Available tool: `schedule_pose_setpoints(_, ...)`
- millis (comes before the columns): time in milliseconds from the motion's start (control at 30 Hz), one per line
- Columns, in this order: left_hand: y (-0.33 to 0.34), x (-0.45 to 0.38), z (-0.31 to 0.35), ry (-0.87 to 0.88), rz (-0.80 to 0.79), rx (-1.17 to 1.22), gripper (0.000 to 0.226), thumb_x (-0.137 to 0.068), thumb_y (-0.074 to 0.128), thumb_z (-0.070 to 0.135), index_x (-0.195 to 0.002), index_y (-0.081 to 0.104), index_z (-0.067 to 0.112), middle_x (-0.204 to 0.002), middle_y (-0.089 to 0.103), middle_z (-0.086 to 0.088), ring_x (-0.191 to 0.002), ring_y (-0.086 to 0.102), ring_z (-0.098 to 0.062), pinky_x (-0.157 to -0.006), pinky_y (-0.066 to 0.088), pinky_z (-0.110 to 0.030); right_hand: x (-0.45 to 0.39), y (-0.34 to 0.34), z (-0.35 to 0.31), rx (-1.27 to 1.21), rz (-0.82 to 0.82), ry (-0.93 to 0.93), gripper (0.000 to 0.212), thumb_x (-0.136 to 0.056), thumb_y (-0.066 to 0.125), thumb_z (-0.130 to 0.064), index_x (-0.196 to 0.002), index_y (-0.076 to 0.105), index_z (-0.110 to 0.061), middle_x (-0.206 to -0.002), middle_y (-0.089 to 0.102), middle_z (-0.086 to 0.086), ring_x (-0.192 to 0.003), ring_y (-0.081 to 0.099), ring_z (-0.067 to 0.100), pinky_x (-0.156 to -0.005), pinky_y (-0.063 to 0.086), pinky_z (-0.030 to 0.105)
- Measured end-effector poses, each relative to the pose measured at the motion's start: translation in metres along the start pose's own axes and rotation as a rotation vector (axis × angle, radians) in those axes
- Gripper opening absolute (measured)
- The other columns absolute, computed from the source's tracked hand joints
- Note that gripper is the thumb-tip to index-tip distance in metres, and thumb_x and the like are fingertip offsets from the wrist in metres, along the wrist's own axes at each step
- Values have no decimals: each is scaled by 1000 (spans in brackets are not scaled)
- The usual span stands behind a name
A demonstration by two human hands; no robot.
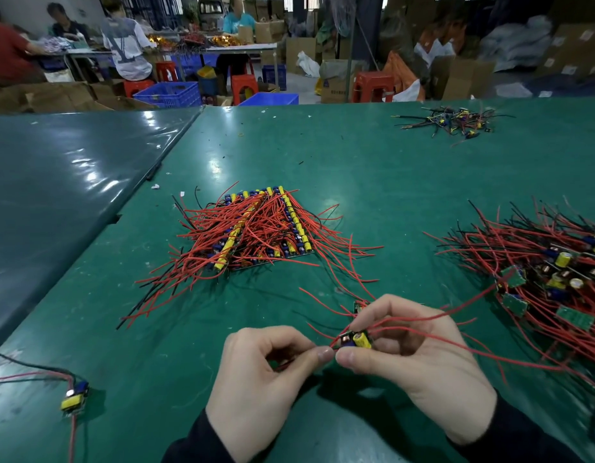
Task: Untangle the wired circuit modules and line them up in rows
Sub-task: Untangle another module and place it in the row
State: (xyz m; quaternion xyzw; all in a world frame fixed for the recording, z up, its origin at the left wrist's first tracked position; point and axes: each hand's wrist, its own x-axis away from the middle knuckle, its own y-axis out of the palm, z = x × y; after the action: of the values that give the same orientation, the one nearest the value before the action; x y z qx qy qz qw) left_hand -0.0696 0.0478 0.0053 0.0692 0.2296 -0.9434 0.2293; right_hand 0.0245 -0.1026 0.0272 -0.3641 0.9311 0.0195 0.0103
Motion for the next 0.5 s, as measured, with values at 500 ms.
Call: schedule_pose_setpoints(500, -8, -4, -2, -32, 100, -199, 18, -74, 77, 22, -58, 69, 20, -51, 63, 12, -50, 58, -3, -54, 43, -15, -2, -1, -5, -24, 79, -97, 27, -47, 81, -11, -70, 67, -10, -63, 65, 16, -52, 58, 12, -52, 48, 16)
